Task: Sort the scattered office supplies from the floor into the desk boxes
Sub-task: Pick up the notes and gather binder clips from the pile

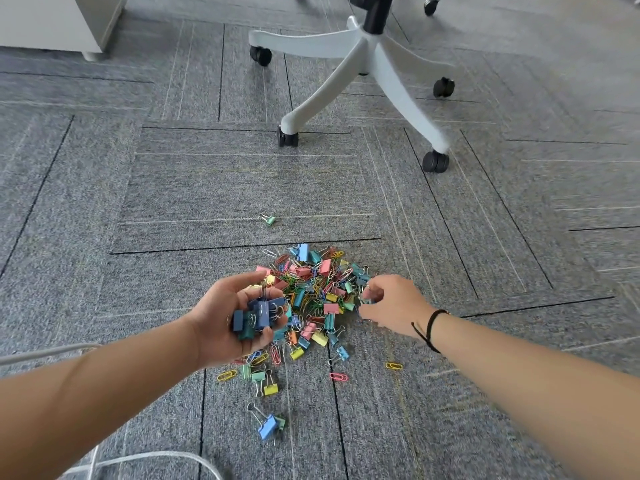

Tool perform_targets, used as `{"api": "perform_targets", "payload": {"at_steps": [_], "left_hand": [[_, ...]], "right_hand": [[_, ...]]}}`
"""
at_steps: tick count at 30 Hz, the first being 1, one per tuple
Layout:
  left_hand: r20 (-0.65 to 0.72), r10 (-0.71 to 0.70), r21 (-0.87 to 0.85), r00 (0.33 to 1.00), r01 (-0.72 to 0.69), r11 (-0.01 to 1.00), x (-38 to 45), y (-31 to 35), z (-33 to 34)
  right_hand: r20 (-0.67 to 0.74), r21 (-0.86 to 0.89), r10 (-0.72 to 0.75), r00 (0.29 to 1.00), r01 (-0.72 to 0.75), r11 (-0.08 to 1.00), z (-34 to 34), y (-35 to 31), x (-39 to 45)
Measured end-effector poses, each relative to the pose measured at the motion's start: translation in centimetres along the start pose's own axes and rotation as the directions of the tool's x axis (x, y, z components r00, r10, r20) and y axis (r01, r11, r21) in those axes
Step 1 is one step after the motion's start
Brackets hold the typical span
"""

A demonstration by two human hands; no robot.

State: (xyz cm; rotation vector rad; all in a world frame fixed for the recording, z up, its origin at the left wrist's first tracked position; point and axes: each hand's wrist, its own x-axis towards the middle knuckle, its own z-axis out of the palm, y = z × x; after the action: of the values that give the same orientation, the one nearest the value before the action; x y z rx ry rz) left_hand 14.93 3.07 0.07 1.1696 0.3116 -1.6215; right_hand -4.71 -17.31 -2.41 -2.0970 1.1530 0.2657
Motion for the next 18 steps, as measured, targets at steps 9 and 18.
{"api": "perform_targets", "payload": {"at_steps": [9,18], "left_hand": [[0.036,-0.021,-0.003,0.999,0.021,1.000,-0.6,-0.1,0.4],[0.056,-0.042,-0.023,0.998,0.043,0.999,-0.9,0.1,0.1]], "right_hand": [[0.270,0.524,0.043,0.962,-0.184,0.832,-1.8,-2.8,-1.5],[0.210,0.559,-0.249,0.946,0.093,0.824,-1.8,-13.9,-5.2]]}}
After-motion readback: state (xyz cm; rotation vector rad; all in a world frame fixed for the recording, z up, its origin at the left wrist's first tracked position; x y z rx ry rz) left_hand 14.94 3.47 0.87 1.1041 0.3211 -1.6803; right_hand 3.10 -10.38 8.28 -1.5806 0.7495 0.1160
